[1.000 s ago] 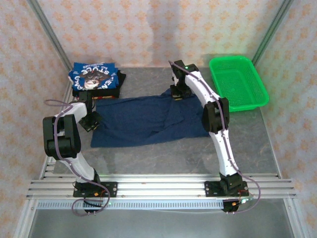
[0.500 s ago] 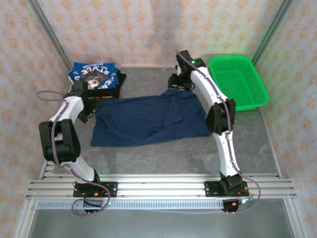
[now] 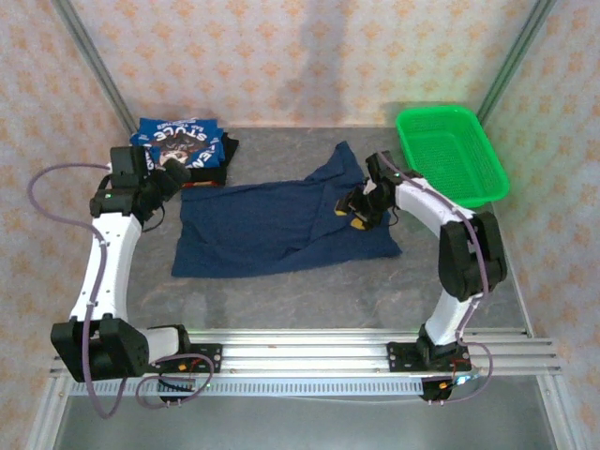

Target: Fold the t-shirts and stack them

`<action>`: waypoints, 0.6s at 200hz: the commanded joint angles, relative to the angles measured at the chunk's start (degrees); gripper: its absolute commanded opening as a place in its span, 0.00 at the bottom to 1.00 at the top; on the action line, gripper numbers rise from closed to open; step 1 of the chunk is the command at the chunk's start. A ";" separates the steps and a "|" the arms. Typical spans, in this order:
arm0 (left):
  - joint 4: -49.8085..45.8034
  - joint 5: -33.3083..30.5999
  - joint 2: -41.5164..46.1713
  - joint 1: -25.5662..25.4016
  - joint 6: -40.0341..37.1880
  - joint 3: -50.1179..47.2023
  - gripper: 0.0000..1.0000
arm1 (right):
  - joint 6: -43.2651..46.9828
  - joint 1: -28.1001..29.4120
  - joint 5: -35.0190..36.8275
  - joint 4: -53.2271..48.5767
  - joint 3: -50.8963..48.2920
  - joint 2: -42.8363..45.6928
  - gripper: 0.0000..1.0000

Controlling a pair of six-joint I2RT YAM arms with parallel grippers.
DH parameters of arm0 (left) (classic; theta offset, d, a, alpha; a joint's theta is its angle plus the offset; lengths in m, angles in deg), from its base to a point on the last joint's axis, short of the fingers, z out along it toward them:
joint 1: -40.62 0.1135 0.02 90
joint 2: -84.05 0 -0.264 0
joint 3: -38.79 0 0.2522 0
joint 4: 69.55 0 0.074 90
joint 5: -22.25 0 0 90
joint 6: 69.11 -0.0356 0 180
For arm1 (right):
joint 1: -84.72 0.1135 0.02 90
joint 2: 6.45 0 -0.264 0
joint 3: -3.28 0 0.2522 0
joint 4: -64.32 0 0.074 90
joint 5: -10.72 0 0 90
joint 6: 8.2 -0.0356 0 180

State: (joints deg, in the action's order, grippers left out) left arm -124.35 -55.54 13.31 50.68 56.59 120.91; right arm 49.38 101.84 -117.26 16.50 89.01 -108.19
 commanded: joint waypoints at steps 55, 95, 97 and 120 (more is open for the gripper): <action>0.25 5.92 -3.79 0.04 0.13 -14.27 0.98 | -6.17 -0.26 -0.06 11.77 0.34 -6.07 0.50; 4.62 4.53 -5.32 0.37 2.67 -19.78 0.97 | -6.10 -0.25 1.44 8.51 1.09 -6.72 0.48; 4.93 4.48 -5.47 0.37 2.87 -20.05 0.97 | -6.10 -0.29 1.49 8.45 0.97 -6.66 0.48; 8.49 3.38 -7.53 0.85 4.99 -22.62 0.96 | -6.09 -0.16 1.67 7.26 0.51 -6.76 0.48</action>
State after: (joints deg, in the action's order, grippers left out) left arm -120.87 -50.97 7.72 50.84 58.67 100.63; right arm 43.65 101.84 -117.39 26.07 88.55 -114.85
